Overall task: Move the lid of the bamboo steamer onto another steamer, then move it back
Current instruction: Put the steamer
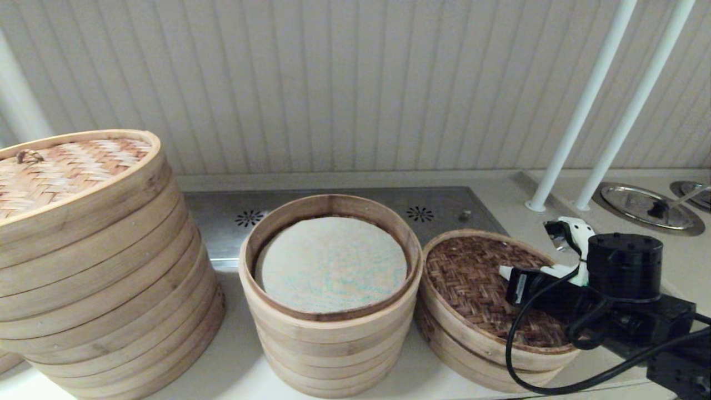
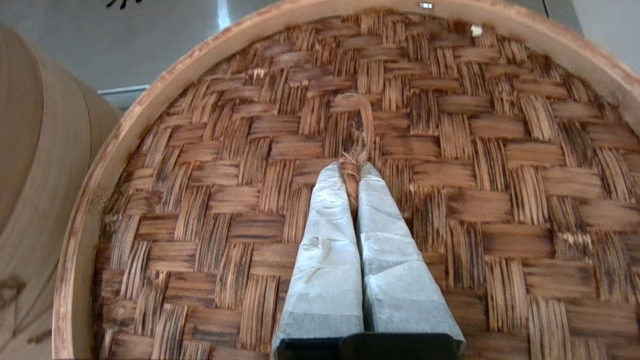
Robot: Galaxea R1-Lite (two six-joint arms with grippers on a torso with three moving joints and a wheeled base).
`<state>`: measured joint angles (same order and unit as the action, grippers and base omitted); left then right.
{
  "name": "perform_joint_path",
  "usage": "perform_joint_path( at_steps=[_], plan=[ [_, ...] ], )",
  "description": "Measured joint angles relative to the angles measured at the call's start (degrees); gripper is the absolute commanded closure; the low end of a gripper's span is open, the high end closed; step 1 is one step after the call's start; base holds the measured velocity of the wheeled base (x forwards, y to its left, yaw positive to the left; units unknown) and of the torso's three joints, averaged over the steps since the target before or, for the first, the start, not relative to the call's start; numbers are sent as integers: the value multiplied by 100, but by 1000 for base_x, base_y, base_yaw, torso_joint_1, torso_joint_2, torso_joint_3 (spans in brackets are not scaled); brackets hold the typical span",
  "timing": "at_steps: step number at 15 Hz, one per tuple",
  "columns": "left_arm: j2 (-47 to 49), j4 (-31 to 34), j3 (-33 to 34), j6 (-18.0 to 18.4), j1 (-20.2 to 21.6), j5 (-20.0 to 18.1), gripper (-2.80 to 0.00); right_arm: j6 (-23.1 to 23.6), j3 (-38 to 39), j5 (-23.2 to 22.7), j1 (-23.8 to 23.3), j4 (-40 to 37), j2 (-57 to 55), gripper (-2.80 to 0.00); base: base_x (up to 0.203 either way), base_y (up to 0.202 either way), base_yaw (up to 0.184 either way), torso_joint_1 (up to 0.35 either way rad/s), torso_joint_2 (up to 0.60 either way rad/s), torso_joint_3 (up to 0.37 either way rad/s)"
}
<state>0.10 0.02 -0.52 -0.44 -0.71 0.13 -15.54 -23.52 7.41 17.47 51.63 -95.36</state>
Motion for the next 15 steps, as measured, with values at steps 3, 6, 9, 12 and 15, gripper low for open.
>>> perform_joint_path(
  at_steps=[3,6,9,12,15],
  plan=[
    [0,0,0,0,0,-2,0,-1,143,-5,0,93,31,0,0,0,0,0,0,0],
    [0,0,0,0,0,1,0,-2,254,-73,2,126,65,0,0,0,0,0,0,0],
    [0,0,0,2,0,0,0,0,307,-223,2,135,62,0,0,0,0,0,0,0],
    [0,0,0,0,0,0,0,13,360,-351,5,151,49,0,0,0,0,0,0,0],
    [0,0,0,1,0,-2,0,46,362,-351,2,154,26,-280,0,0,0,0,0,0]
  ],
)
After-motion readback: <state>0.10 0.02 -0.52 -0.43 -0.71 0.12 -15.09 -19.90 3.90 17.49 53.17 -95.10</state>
